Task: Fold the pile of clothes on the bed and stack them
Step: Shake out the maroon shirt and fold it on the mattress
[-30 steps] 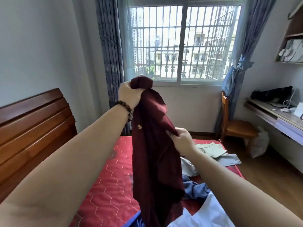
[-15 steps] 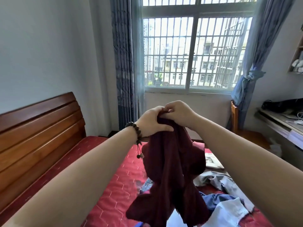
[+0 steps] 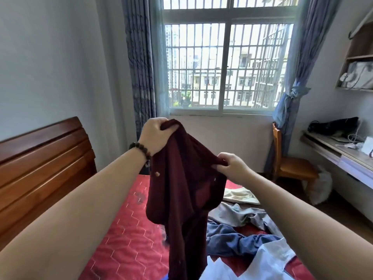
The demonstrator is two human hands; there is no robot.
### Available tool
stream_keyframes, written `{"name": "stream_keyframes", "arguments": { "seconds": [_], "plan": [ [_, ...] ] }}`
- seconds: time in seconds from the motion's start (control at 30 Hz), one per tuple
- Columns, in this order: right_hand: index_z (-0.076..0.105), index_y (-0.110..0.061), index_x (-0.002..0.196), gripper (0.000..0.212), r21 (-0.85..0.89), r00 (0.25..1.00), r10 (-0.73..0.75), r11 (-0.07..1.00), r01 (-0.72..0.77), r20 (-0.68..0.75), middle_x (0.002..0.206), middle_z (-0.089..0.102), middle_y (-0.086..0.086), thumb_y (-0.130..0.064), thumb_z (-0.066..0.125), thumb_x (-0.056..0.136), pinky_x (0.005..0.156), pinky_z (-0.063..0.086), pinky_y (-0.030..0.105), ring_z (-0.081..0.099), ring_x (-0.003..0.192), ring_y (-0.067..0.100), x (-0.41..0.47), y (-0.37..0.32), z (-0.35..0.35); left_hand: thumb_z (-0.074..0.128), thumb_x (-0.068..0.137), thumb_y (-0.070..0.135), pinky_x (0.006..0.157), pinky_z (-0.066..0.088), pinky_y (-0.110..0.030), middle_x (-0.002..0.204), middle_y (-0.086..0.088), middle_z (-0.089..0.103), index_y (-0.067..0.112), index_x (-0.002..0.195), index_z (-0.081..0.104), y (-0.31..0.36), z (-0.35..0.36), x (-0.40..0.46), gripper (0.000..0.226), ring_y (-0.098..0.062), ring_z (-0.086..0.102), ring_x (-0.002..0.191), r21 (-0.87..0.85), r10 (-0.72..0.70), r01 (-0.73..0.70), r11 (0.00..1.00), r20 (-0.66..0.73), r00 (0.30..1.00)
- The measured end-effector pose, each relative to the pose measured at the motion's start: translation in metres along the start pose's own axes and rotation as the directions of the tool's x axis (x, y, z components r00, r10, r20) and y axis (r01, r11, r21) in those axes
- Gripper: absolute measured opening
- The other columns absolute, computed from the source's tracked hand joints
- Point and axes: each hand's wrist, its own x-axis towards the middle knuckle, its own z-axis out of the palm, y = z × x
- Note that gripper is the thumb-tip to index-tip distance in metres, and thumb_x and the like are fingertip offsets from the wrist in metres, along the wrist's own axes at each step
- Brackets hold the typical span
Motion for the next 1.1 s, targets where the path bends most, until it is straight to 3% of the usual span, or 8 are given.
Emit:
{"name": "stream_keyframes", "arguments": {
  "seconds": [0.07,0.17,0.27,0.37,0.53,0.63,0.8,1.1],
  "plan": [
    [0.059,-0.002,0.073,0.019,0.121,1.0,-0.019,0.993,0.017,0.015,0.059,0.044,0.002,-0.01,0.07,0.086,0.051,0.033,0.025,0.039,0.054,0.014,0.003,-0.009,-0.009,0.066,0.089,0.026,0.062,0.046,-0.03,0.066,-0.002,0.059,0.004,0.074,0.066,-0.013,-0.004,-0.005,0.026,-0.008,0.05,0.059,-0.01,-0.054,0.054,0.998,-0.03,0.998],
    [0.061,0.008,0.082,0.024,0.252,0.995,-0.07,0.966,0.049,0.076,0.071,0.049,0.01,-0.013,0.069,0.088,0.062,0.036,0.03,0.044,0.067,0.02,0.008,-0.036,-0.018,0.064,0.09,0.019,0.067,0.047,-0.033,0.071,-0.004,0.063,0.01,0.082,0.065,-0.02,-0.006,-0.018,0.013,-0.01,0.053,0.063,-0.063,-0.127,0.132,0.989,0.079,0.989],
    [0.069,-0.011,0.076,0.014,0.172,0.983,-0.126,0.98,0.102,0.134,0.069,0.059,0.002,-0.019,0.07,0.087,0.064,0.044,0.026,0.053,0.066,0.013,0.014,-0.067,-0.019,0.068,0.089,0.023,0.081,0.055,-0.036,0.093,-0.01,0.068,0.015,0.106,0.062,-0.015,0.003,-0.032,0.019,-0.017,0.065,0.081,-0.217,-0.12,0.222,0.951,0.403,0.908],
    [0.068,-0.022,0.07,0.017,0.031,0.963,-0.185,0.983,0.183,0.197,0.063,0.06,-0.004,-0.022,0.071,0.087,0.056,0.042,0.021,0.051,0.057,0.007,0.015,-0.091,-0.015,0.079,0.079,0.022,0.084,0.057,-0.033,0.105,-0.007,0.07,0.022,0.111,0.062,-0.008,0.023,-0.042,0.037,-0.016,0.068,0.094,-0.182,-0.053,0.179,0.967,0.544,0.838],
    [0.067,-0.01,0.076,0.019,0.153,0.973,-0.185,0.975,0.164,0.139,0.066,0.059,0.001,-0.025,0.071,0.087,0.061,0.043,0.027,0.052,0.062,0.012,0.012,-0.093,-0.021,0.075,0.081,0.005,0.065,0.052,-0.02,0.069,0.009,0.067,0.006,0.087,0.07,0.002,0.037,-0.042,0.008,0.001,0.06,0.063,-0.21,-0.005,0.106,0.972,0.43,0.903],
    [0.064,-0.004,0.099,0.018,0.347,0.975,-0.109,0.937,0.035,0.196,0.083,0.066,0.008,-0.02,0.067,0.089,0.074,0.05,0.035,0.061,0.075,0.019,0.005,-0.076,-0.033,0.071,0.084,0.007,0.068,0.053,-0.023,0.073,0.004,0.068,-0.005,0.09,0.069,0.007,0.031,-0.034,0.015,-0.005,0.061,0.069,-0.371,-0.018,0.163,0.914,0.363,0.932],
    [0.066,-0.001,0.111,0.025,0.301,0.939,0.015,0.945,-0.126,0.345,0.097,0.069,0.011,-0.008,0.068,0.087,0.082,0.055,0.037,0.066,0.087,0.021,-0.012,-0.041,-0.03,0.066,0.087,0.008,0.071,0.055,-0.024,0.079,0.001,0.073,0.005,0.087,0.07,0.017,0.024,-0.022,0.006,-0.01,0.067,0.074,-0.529,-0.05,0.207,0.823,0.296,0.954],
    [0.073,-0.011,0.095,0.018,0.622,0.99,0.135,0.772,-0.13,0.04,0.091,0.071,0.011,-0.017,0.056,0.096,0.078,0.052,0.036,0.062,0.083,0.027,-0.005,-0.054,-0.051,0.065,0.09,0.008,0.08,0.053,-0.036,0.086,-0.009,0.067,0.0,0.097,0.065,-0.014,0.019,-0.027,0.01,-0.018,0.062,0.081,-0.401,-0.106,0.25,0.881,0.348,0.932]
  ]
}}
